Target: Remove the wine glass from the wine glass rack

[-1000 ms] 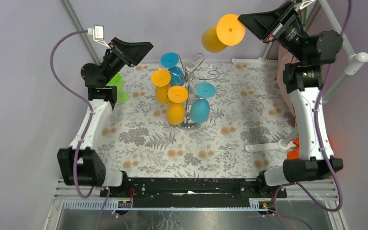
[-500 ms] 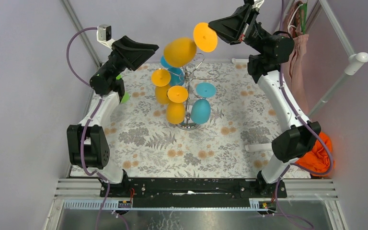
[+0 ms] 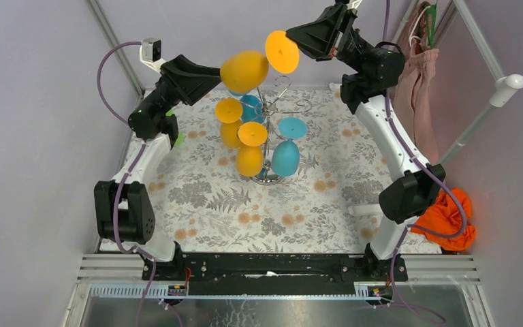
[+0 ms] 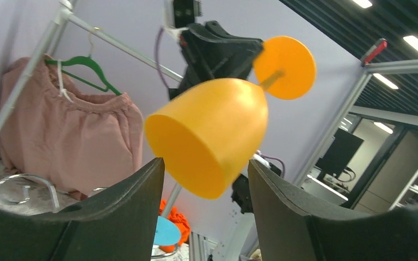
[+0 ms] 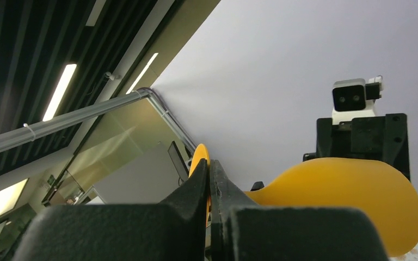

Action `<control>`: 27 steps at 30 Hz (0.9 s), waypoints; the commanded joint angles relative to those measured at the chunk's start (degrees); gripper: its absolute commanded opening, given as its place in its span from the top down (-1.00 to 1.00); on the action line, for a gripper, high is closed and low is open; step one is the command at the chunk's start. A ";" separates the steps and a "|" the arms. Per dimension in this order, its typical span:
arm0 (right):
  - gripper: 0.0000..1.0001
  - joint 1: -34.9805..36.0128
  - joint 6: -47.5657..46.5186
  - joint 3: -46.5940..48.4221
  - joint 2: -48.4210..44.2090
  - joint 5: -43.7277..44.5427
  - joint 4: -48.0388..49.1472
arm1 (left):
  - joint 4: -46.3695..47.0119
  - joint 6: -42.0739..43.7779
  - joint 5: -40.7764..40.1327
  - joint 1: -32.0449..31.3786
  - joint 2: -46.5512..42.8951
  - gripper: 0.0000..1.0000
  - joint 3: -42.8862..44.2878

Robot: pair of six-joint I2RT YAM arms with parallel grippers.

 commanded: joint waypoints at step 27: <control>1.00 4.00 10.43 -4.38 5.03 4.85 19.76 | 4.00 0.87 -1.24 -5.14 -14.75 0.34 -5.86</control>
